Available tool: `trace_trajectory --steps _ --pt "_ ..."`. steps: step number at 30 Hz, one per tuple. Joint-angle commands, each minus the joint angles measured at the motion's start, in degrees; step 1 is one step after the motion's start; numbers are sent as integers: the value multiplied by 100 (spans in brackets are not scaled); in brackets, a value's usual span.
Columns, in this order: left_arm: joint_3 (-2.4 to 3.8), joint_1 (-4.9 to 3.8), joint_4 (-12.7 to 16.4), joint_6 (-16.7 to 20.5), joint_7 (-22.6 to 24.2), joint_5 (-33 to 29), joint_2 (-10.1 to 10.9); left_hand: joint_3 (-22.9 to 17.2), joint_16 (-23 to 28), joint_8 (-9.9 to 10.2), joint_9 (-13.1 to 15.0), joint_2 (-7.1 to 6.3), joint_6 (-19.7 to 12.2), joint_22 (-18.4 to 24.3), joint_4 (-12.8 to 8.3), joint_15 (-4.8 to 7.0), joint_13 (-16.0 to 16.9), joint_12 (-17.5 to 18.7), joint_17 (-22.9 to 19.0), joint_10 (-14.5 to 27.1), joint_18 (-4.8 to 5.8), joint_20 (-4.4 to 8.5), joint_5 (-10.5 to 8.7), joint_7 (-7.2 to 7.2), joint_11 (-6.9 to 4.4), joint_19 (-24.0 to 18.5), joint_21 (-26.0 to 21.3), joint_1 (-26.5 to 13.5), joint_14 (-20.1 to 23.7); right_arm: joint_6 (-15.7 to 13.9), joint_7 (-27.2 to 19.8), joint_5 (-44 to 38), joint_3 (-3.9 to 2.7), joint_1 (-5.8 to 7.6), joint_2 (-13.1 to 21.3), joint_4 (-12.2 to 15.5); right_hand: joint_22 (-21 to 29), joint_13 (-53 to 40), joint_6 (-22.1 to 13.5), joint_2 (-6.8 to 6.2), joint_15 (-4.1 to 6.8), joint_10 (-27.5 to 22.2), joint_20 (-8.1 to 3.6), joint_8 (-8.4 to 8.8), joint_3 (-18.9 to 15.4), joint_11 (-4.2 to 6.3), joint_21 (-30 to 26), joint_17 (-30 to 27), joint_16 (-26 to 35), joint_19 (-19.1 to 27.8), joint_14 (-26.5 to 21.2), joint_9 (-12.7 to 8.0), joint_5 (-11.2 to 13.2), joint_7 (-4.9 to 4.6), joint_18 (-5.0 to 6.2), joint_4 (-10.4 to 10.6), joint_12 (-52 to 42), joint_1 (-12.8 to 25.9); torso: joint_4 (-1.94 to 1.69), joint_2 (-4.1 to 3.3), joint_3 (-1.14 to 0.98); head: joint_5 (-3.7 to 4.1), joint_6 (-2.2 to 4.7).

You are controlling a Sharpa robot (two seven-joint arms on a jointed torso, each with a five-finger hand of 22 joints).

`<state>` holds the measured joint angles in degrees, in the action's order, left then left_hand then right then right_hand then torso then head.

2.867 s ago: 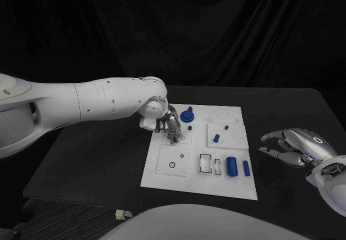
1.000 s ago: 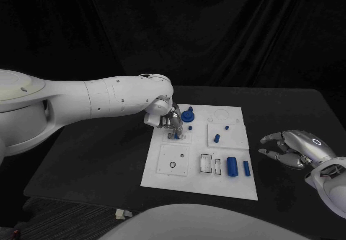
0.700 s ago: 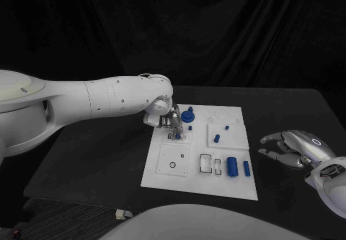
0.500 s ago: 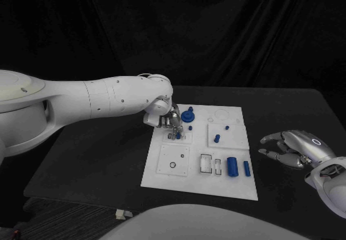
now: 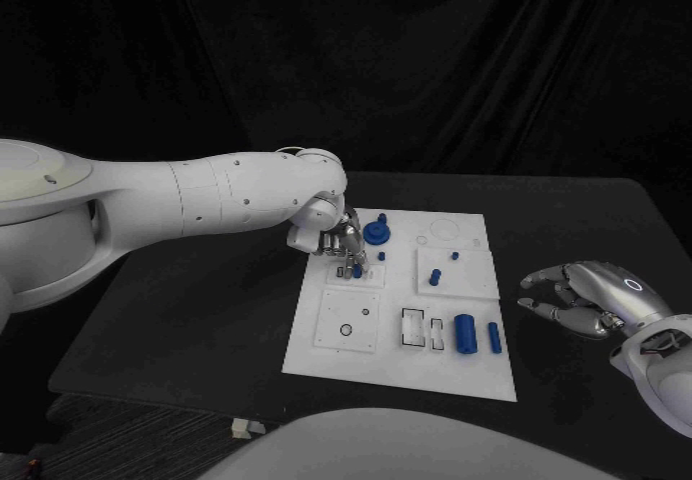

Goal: Assemble the parts on the task board

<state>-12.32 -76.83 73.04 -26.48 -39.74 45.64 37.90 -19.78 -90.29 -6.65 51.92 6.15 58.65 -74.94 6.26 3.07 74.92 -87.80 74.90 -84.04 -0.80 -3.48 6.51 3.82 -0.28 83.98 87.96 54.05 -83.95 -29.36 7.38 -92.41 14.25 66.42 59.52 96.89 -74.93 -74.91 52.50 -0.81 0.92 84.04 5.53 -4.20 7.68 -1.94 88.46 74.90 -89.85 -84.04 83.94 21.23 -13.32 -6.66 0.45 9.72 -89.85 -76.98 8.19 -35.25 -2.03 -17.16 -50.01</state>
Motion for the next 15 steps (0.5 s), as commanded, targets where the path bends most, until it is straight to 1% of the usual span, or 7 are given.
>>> trace_trajectory --steps 1,4,6,8,11,12,15 --pt "2 6 25 30 14 5 2 -15 29 21 -9 3 42 -1426 -4 -25 1384 -18 1510 -433 19 -13 4 7 27 466 -29 21 -605 31 92 -34 -3 -18 3 1 -1433 -1509 46 -9 30 596 -33 -16 36 4 -23 1510 -15 -444 606 -1 -21 -14 11 -14 -15 -70 -4 1 -2 -8 1" --pt "2 6 84 196 39 5 38 236 29 2 -10 -122 96 -1434 181 -28 1397 -40 1510 -452 25 -15 -305 9 30 480 -8 -130 -605 29 89 -34 -3 -20 5 2 -1433 -1509 46 -9 30 596 -33 -16 36 4 -23 1510 -15 -444 606 -1 -21 -14 11 -14 -15 -70 -3 -2 1 -9 1" --pt "3 6 122 295 61 5 65 381 29 -15 -2 -178 124 -1438 292 -22 1405 -54 1510 -463 28 -13 -342 1 25 488 7 -219 -605 26 87 -34 -3 -21 7 3 -1433 -1509 46 -9 30 596 -33 -16 36 4 -23 1510 -15 -444 606 -1 -21 -14 11 -14 -15 -70 -4 -3 1 -9 1" --pt "3 6 190 494 138 5 117 716 29 -75 36 -322 206 -1455 554 -2 1438 -109 1510 -509 41 11 -381 -27 -2 517 55 -429 -605 20 83 -34 -3 -23 12 5 -1434 -1509 47 -6 31 596 -33 -16 38 4 -20 1510 -15 -446 606 -1 -32 -14 11 -14 -15 -72 0 -2 3 -14 1" --pt "3 5 311 827 272 5 215 952 29 -158 102 -435 283 -1470 691 35 1470 -160 1510 -549 52 39 -379 -63 -36 542 99 -498 -605 16 81 -34 -3 -24 26 9 -1434 -1509 47 -6 31 596 -33 -16 38 4 -20 1510 -15 -446 606 -1 -32 -14 11 -14 -15 -72 -3 1 1 -19 1" --pt "3 4 349 922 304 5 248 1083 29 -197 139 -460 305 -1478 798 54 1486 -187 1510 -570 58 55 -379 -81 -53 556 123 -539 -605 15 81 -34 -3 -24 30 10 -1434 -1509 47 -6 31 596 -33 -16 38 4 -20 1510 -15 -446 606 -1 -32 -14 11 -14 -15 -72 -6 2 -1 -9 1" --pt "4 0 449 1127 344 5 339 1298 29 -252 202 -484 314 -1484 956 76 1500 -208 1510 -587 63 85 -380 -100 -77 567 140 -537 -605 14 82 -34 -3 -25 38 13 -1434 -1509 47 -6 31 596 -33 -16 38 4 -20 1510 -15 -446 606 -1 -32 -14 11 -14 -15 -72 -2 3 -3 -19 1"
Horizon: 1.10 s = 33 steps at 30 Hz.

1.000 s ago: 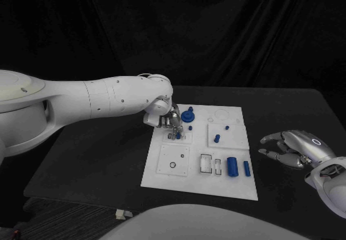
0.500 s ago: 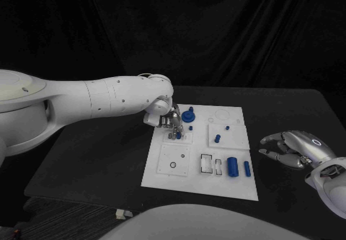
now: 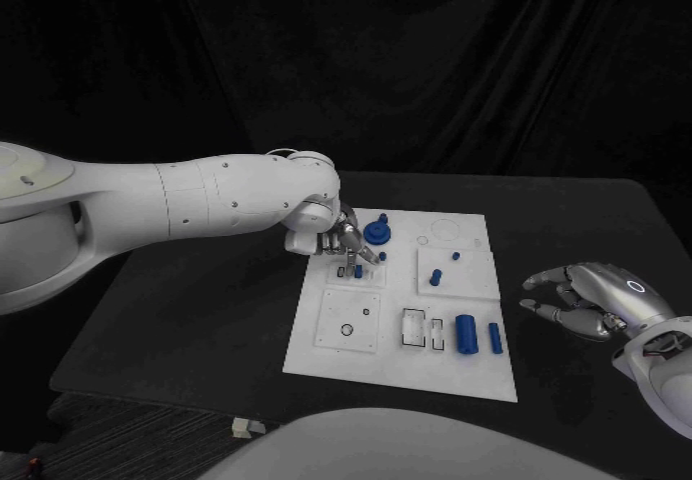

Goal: Assemble the parts on the task board

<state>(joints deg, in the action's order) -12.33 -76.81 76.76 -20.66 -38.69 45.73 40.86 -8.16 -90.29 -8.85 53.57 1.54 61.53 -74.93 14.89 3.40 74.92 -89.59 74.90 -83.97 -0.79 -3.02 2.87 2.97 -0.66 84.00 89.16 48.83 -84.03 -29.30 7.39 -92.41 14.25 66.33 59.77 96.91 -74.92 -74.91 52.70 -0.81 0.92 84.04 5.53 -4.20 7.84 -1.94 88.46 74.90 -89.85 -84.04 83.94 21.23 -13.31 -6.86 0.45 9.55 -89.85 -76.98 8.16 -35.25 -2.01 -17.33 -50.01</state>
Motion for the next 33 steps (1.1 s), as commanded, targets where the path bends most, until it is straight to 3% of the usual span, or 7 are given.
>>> trace_trajectory --steps 1,11,18,22,33 --pt "4 -5 107 601 246 -4 73 181 29 -41 48 -19 24 -1485 129 46 1500 -29 1510 -593 63 44 -15 -18 -41 566 22 -18 -597 7 81 -34 -3 -16 15 11 -1435 -1509 28 -6 31 596 -33 -16 22 4 -20 1510 -15 -446 606 -1 -33 6 10 2 -15 -72 0 4 -5 -3 1" --pt "5 -89 484 910 258 -4 419 392 29 -116 122 79 58 -1493 164 70 1508 -41 1510 -603 69 68 -15 -47 -66 579 46 42 -597 -24 76 -34 -3 -17 34 14 -1436 -1509 28 -7 31 596 -32 -13 22 3 -19 1510 -15 -447 606 -3 -51 5 10 4 -15 -70 8 8 -1 13 1" --pt "5 -367 667 837 146 -4 614 489 29 -186 194 162 53 -1497 46 97 1508 -41 1510 -603 72 95 -9 -73 -94 585 55 490 -597 -102 40 -33 -3 -17 51 28 -1436 -1509 28 -12 30 596 -32 -11 15 2 -18 1510 -15 -449 606 -5 -56 3 10 14 -15 -55 5 6 -6 7 1" --pt "5 -457 524 699 90 -4 597 516 29 -195 211 157 21 -1494 -51 98 1508 -41 1510 -603 69 98 -5 -74 -95 581 47 705 -597 -141 3 45 -3 -16 44 35 -1438 -1509 29 -15 30 596 -32 -10 11 2 -14 1510 -15 -452 606 -6 -57 3 8 21 -15 -46 14 5 -15 -15 1" --pt "3 -492 -266 405 176 217 244 594 29 -150 241 178 -249 -1488 -182 57 1508 -41 1510 -603 65 69 -1 -7 -42 571 29 990 -597 -185 -59 113 -3 -16 40 44 -1440 -1509 29 -17 30 596 -32 -9 9 2 -9 1510 -15 -456 606 -7 -61 3 7 24 -15 -42 17 -41 24 16 1"
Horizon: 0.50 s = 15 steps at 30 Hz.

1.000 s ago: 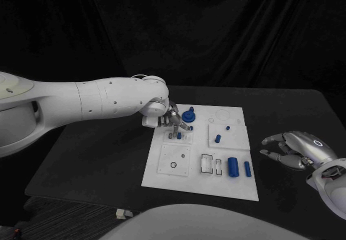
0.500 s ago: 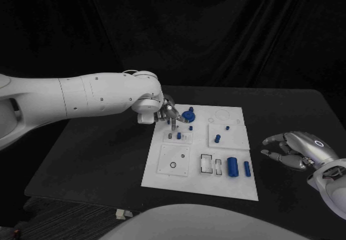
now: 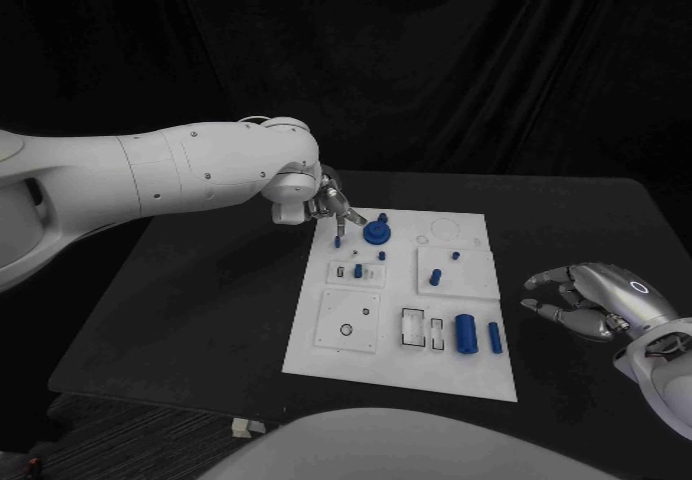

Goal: Assemble the parts on the task board

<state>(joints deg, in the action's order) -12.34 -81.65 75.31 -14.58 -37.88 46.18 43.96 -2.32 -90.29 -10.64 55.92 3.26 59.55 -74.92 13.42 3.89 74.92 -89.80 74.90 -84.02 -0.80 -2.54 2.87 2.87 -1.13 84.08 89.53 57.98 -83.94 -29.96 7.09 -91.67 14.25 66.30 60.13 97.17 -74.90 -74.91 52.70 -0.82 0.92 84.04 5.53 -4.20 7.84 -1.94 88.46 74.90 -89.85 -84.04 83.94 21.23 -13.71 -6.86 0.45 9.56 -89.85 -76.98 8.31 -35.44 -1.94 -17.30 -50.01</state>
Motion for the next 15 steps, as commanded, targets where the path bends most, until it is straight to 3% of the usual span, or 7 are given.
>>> trace_trajectory --steps 1,7,13,15 --pt "4 -4 -195 -222 108 206 -103 12 29 18 19 8 -60 -1488 -51 4 1508 -20 1510 -598 65 18 0 4 7 562 -11 100 -606 -127 -37 40 -3 -13 5 19 -1444 -1509 29 -17 30 596 -32 -9 9 2 -2 1510 -15 -463 606 -7 -22 3 4 24 -15 -42 2 -31 22 15 1" --pt "4 34 -513 -255 152 295 -262 70 29 -162 243 41 -141 -1490 -106 -9 1508 -20 1510 -598 66 -2 4 7 15 565 -4 196 -606 -166 -70 44 -3 -14 8 36 -1451 -1509 30 -17 30 596 -32 -8 9 2 14 1510 -15 -476 606 -7 -24 3 -1 26 -15 -40 10 -61 29 5 1" --pt "3 71 -714 -299 151 315 -377 101 29 -228 340 45 -197 -1489 -124 -11 1508 -20 1510 -598 65 -6 6 9 16 562 -9 220 -606 -170 -79 45 -3 -14 29 52 -1449 -1509 31 -17 30 596 -32 -8 9 3 10 1510 -15 -472 606 -8 -26 3 1 28 -15 -39 -11 -63 35 19 1" --pt "3 97 -788 -317 141 319 -412 109 29 -242 363 44 -216 -1487 -130 -11 1508 -20 1510 -598 64 -7 6 10 18 560 -13 227 -606 -174 -83 45 -3 -14 32 56 -1449 -1509 31 -17 30 596 -32 -8 9 3 10 1510 -15 -472 606 -8 -26 3 1 28 -15 -39 4 -60 31 -4 1"
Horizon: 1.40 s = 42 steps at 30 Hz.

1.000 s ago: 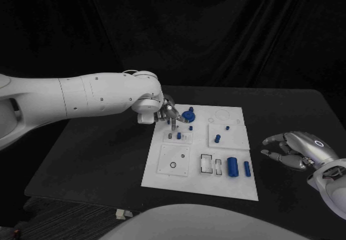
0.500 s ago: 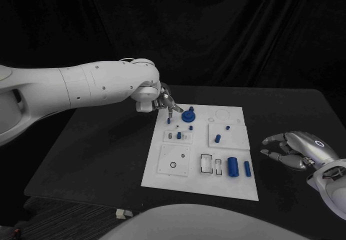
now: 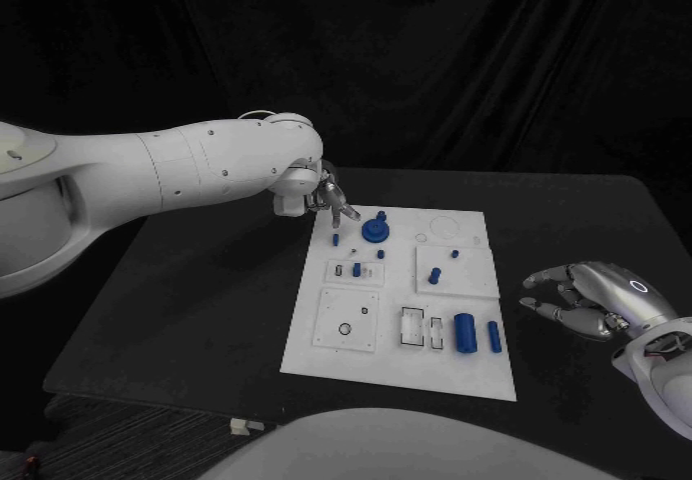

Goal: Assemble the parts on the task board

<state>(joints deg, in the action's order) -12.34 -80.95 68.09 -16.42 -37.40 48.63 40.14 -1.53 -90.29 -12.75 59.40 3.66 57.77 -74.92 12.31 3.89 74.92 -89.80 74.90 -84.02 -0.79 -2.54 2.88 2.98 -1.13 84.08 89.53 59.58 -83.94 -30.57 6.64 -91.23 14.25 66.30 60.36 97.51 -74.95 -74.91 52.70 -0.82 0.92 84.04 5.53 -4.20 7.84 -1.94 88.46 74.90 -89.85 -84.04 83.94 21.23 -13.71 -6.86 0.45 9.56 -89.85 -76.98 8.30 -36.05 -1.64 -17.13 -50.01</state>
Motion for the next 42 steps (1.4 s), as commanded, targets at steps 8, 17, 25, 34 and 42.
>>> trace_trajectory --steps 8,17,25,34,42 --pt "3 82 -198 -234 30 78 -82 86 29 -175 199 13 -85 -1481 -45 -14 1508 -20 1510 -598 59 -11 4 -7 16 550 -32 93 -606 -105 -40 1 -3 -14 27 33 -1444 -1509 33 -16 31 596 -32 -8 7 3 7 1510 -15 -470 606 -8 -28 3 2 33 -15 -33 -6 6 1 -15 1" --pt "3 119 -239 -351 78 280 -58 166 29 -235 302 1 -146 -1468 -8 -17 1508 -20 1510 -598 49 -13 -8 -1 21 531 -70 39 -606 -95 -38 1 -3 -14 50 42 -1441 -1509 34 -16 31 596 -32 -7 6 3 1 1510 -15 -465 606 -9 -29 4 4 37 -15 -29 -6 8 -4 -37 1" --pt "2 166 -260 -418 104 337 -57 177 29 -242 314 2 -151 -1467 -2 -18 1508 -20 1510 -598 48 -13 -8 -1 21 528 -75 33 -606 -90 -35 1 -3 -14 47 41 -1441 -1509 34 -16 31 596 -32 -7 6 3 1 1510 -15 -465 606 -9 -29 4 4 37 -15 -29 10 9 -1 -64 1" --pt "2 260 -293 -443 132 346 -78 178 29 -255 353 22 -194 -1465 -27 -22 1501 -10 1510 -591 47 -16 -3 1 24 524 -81 77 -606 -94 -34 1 -3 -14 47 40 -1442 -1509 35 -16 32 596 -32 -5 3 4 3 1510 -15 -467 606 -11 -31 4 3 46 -15 -20 6 9 -2 -52 1" --pt "3 331 -328 -459 154 347 -91 165 29 -269 385 51 -221 -1462 -56 -26 1495 0 1510 -583 44 -20 5 4 28 519 -90 125 -606 -95 -31 1 -3 -14 43 35 -1442 -1509 35 -16 32 596 -32 -5 3 4 3 1510 -15 -467 606 -11 -31 4 3 46 -15 -20 10 9 0 -49 1"
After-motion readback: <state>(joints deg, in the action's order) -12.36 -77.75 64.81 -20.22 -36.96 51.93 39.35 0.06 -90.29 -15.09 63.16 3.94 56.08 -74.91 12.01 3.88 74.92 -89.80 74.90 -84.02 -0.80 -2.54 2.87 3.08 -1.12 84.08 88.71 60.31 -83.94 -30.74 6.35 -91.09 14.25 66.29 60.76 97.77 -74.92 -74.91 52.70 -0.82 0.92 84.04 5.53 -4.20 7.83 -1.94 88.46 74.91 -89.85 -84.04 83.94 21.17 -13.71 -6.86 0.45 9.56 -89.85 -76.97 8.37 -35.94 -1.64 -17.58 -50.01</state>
